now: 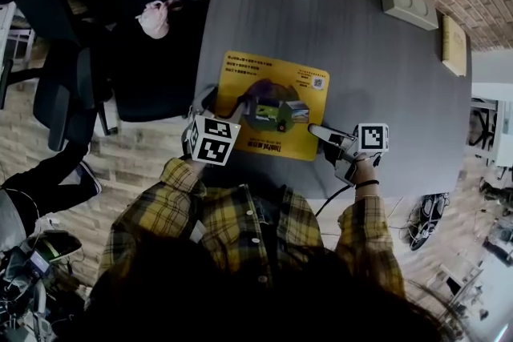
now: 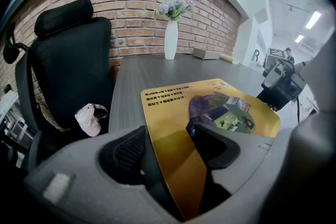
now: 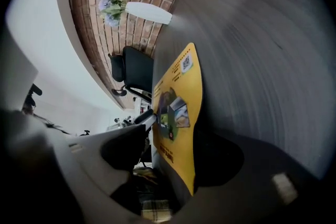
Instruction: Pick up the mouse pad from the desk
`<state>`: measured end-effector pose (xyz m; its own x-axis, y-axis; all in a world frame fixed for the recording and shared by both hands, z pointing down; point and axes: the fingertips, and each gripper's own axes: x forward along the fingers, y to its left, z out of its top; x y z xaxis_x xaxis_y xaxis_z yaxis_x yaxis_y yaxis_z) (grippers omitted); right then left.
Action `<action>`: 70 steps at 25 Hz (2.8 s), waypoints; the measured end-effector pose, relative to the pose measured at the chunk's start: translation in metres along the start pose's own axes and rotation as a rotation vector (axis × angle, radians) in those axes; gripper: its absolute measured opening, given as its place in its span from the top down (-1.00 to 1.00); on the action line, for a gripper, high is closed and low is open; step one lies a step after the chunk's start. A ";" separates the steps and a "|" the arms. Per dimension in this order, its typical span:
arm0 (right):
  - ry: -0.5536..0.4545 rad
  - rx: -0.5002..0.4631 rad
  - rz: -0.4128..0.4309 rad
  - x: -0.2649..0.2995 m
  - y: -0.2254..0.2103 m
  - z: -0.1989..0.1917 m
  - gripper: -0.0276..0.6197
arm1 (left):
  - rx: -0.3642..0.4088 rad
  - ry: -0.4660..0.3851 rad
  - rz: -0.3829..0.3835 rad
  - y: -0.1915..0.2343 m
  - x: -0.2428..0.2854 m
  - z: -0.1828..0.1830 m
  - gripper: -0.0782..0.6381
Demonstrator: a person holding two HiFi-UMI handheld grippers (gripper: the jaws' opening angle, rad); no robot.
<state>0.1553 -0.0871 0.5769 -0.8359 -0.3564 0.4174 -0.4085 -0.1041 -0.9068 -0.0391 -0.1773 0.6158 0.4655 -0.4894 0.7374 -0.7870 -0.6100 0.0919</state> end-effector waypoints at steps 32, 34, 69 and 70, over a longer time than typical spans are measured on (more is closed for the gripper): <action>0.094 -0.024 0.050 0.054 -0.001 0.028 0.87 | -0.005 -0.013 0.011 0.000 -0.001 -0.001 -0.07; 0.092 -0.032 0.052 0.055 0.000 0.028 0.87 | -0.006 -0.013 0.010 0.001 -0.001 -0.001 -0.06; 0.019 -0.475 0.076 0.022 0.108 0.015 0.87 | 0.009 -0.194 0.090 0.001 -0.065 0.060 -0.03; 0.015 -0.503 0.071 0.020 0.112 0.014 0.87 | 0.011 -0.206 0.091 0.000 -0.069 0.063 -0.03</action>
<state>0.0979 -0.1192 0.4833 -0.8718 -0.3324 0.3599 -0.4732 0.3809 -0.7943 -0.0452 -0.1830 0.5227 0.4668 -0.6588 0.5900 -0.8255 -0.5640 0.0233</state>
